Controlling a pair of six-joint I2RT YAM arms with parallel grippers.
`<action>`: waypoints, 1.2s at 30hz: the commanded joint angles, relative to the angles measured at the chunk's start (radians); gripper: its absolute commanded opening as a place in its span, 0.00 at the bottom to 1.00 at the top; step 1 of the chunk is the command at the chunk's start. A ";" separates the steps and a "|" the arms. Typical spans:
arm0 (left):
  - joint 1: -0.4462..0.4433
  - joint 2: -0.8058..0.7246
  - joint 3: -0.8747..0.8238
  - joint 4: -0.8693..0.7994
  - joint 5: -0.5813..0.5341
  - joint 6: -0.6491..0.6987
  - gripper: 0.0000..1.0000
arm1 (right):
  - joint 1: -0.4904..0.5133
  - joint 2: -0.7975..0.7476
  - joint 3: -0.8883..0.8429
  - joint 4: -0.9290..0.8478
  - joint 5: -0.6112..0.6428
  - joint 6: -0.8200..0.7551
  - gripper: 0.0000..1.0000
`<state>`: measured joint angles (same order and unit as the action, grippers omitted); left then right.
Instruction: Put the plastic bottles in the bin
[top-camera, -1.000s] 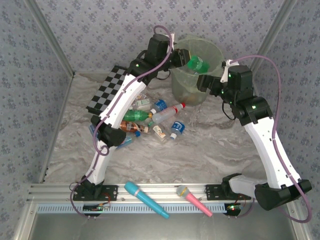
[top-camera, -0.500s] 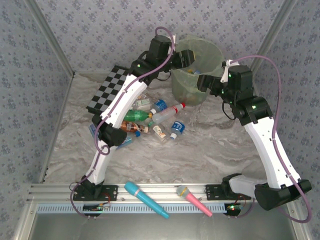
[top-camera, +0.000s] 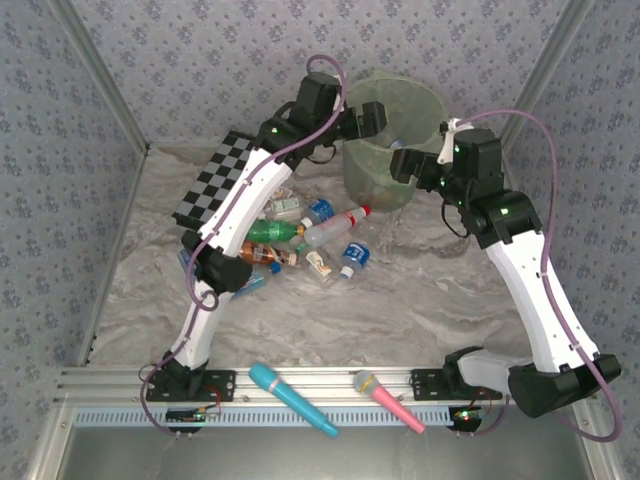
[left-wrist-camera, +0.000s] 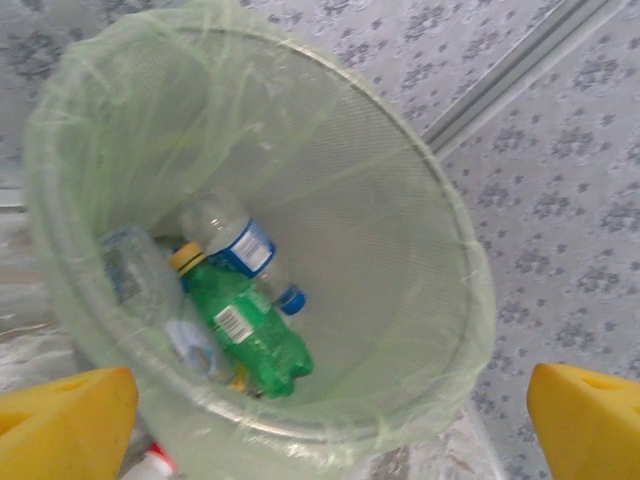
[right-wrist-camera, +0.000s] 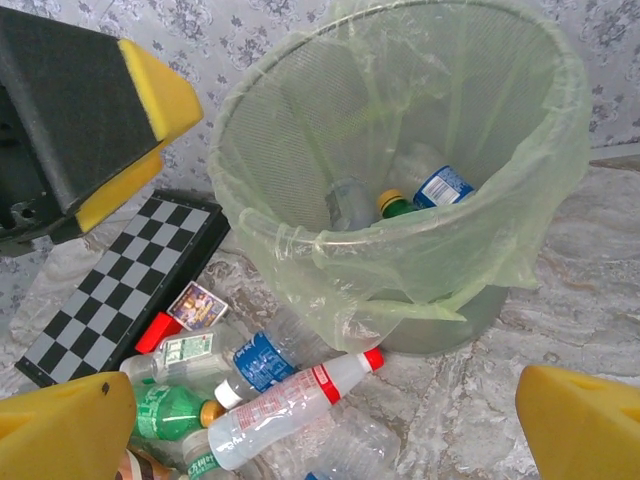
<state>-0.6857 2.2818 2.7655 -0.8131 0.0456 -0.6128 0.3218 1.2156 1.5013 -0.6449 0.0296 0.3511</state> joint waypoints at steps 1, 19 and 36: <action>0.017 -0.115 -0.024 -0.077 -0.060 0.034 1.00 | 0.032 0.026 0.001 0.012 -0.001 -0.005 0.99; 0.218 -0.854 -1.242 0.264 -0.141 -0.133 1.00 | 0.315 0.226 -0.065 -0.056 0.024 -0.053 0.97; 0.449 -1.187 -1.562 0.161 -0.035 -0.128 1.00 | 0.484 0.765 0.292 -0.399 -0.088 -0.185 0.86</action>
<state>-0.2489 1.1233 1.2198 -0.6167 -0.0288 -0.7677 0.7914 1.9373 1.7493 -0.9211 -0.0494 0.1974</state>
